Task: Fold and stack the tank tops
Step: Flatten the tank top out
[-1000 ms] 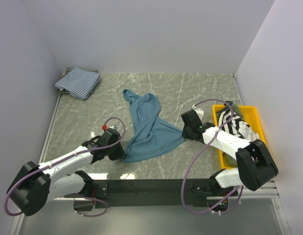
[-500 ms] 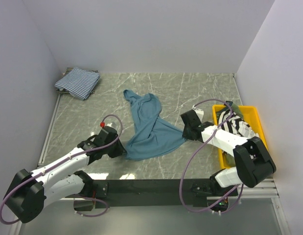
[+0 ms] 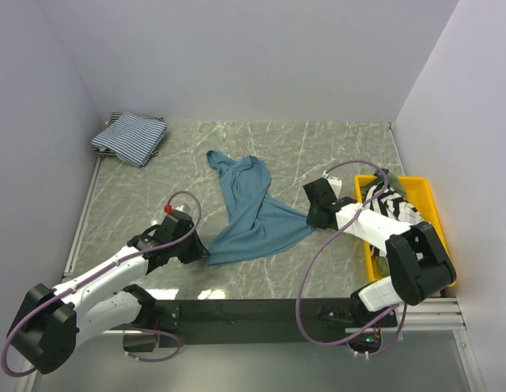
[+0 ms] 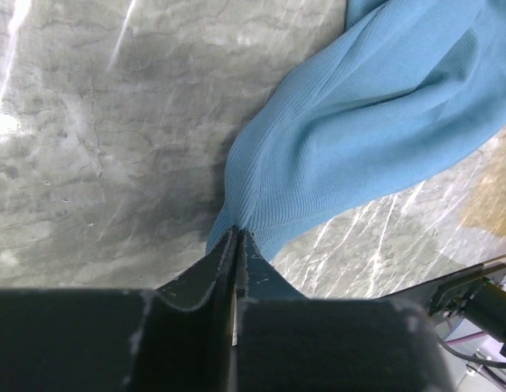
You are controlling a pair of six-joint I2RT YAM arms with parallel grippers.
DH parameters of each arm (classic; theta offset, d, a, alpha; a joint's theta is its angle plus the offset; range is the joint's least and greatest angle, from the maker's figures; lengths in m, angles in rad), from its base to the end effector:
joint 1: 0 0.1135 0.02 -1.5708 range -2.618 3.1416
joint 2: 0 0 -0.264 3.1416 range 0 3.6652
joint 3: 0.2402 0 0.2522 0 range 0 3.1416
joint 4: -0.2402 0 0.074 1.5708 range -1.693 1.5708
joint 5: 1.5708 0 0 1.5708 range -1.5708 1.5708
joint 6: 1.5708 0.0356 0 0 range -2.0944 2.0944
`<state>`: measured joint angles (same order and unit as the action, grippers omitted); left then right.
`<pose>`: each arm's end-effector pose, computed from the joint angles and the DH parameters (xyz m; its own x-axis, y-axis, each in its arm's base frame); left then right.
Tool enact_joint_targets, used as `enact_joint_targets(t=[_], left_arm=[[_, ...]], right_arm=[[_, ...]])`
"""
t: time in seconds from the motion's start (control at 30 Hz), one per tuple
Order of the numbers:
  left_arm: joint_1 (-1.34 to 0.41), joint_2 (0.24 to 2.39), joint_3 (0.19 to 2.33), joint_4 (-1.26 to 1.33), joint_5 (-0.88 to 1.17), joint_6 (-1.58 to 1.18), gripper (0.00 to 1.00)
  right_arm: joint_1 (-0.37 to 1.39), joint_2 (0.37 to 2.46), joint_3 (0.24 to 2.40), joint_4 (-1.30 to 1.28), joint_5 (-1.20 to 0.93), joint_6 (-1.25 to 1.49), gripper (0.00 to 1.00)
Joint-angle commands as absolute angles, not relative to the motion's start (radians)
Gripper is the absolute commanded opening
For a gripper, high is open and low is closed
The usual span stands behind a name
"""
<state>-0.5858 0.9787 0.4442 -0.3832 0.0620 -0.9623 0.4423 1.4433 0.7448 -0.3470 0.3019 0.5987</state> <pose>0.1492 -0.1017 0.1724 -0.8568 -0.4143 -0.3070 -0.2096 0.8238 -0.5267 0.2456 0.1046 0.1703 -0.8003 0.2164 -0.5592 0.2144 0.9742 0.0701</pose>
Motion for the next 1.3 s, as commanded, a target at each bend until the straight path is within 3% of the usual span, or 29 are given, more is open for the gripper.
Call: enact_joint_targets(t=[0.0, 0.1, 0.33, 0.57, 1.1, 1.27], left_arm=[[-0.580, 0.971, 0.443, -0.360, 0.086, -0.950, 0.02], [-0.580, 0.954, 0.454, -0.367, 0.078, -0.959, 0.01], [-0.566, 0.864, 0.492, -0.498, -0.067, -1.046, 0.01], [-0.534, 0.750, 0.551, -0.640, -0.215, -1.098, 0.01], [-0.494, 0.733, 0.601, -0.683, -0.222, -1.123, 0.01], [-0.485, 0.733, 0.597, -0.664, -0.201, -1.112, 0.01]], right_arm=[[0.436, 1.439, 0.795, -0.367, 0.331, 0.578, 0.00], [0.434, 1.428, 0.802, -0.376, 0.331, 0.574, 0.02], [0.495, 1.318, 0.766, -0.341, 0.167, 0.551, 0.33], [0.629, 1.295, 0.709, -0.357, 0.256, 0.675, 0.48], [0.569, 1.196, 0.555, -0.348, 0.255, 0.861, 0.41], [0.569, 1.238, 0.531, -0.296, 0.201, 0.871, 0.28]])
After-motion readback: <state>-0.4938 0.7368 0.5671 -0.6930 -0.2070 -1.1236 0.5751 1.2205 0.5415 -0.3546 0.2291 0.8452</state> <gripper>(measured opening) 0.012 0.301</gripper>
